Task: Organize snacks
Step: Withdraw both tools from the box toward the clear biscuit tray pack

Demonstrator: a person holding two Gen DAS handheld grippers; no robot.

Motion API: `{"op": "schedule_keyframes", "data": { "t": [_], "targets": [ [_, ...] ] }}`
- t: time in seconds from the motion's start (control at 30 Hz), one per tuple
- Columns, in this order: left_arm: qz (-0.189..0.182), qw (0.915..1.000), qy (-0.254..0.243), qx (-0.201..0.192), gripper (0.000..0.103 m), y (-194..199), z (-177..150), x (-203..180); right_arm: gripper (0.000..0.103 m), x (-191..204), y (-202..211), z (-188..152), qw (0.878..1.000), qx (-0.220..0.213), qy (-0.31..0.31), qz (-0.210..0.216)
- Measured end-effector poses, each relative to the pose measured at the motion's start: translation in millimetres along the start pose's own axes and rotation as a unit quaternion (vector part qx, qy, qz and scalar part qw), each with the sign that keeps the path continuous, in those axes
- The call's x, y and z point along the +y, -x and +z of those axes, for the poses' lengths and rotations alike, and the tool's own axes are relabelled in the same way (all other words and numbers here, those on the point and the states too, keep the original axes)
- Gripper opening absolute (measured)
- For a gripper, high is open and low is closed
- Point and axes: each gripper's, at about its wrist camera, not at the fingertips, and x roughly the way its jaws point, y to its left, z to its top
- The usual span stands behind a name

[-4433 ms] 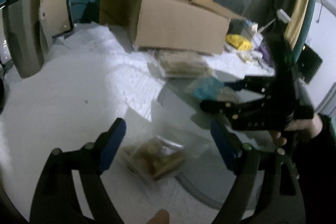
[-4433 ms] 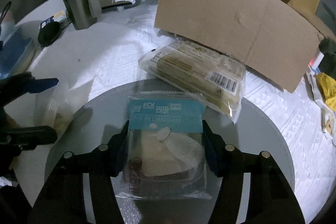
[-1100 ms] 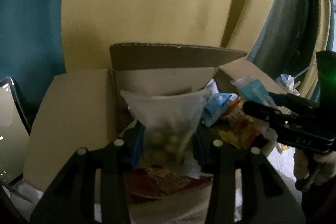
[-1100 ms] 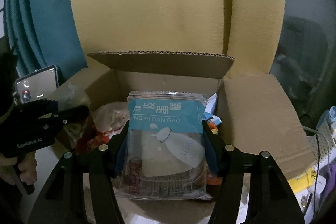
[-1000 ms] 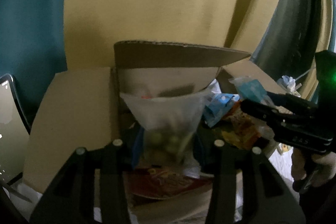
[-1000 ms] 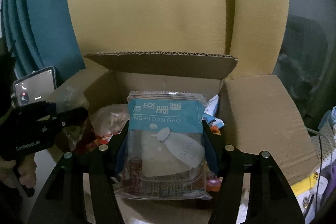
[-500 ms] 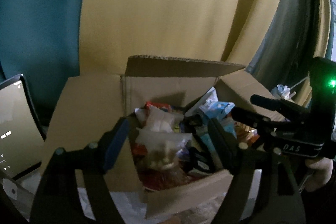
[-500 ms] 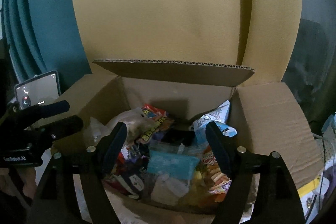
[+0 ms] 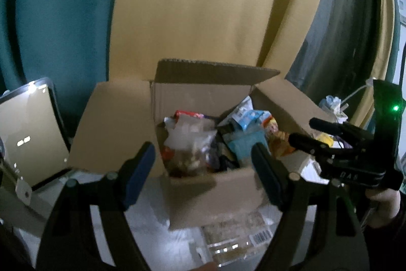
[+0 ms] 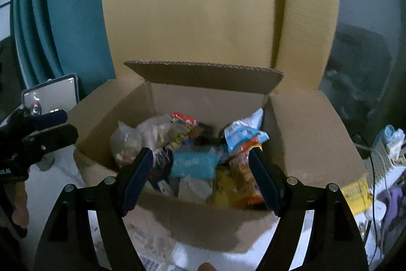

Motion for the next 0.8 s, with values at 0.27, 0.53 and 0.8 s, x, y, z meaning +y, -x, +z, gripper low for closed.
{"op": "schedule_keyframes", "data": {
  "t": [0.27, 0.53, 0.8],
  "targets": [
    [0.008, 0.9995, 0.012, 0.027, 0.08, 11.6, -39.3, -2.1, 0.08, -9.5, 13.4, -41.4, 1.0, 0.025, -0.011, -0.006],
    [0.021, 0.9963, 0.025, 0.079, 0.08, 3.6, -92.4, 0.0, 0.08, -10.8, 1.1, -104.0, 0.996, 0.088, -0.012, -0.022],
    [0.032, 0.991, 0.04, 0.124, 0.08, 1.9, -137.7, 11.1, 0.08, 4.3, -18.3, -142.6, 0.99, 0.135, 0.01, -0.031]
  ]
}}
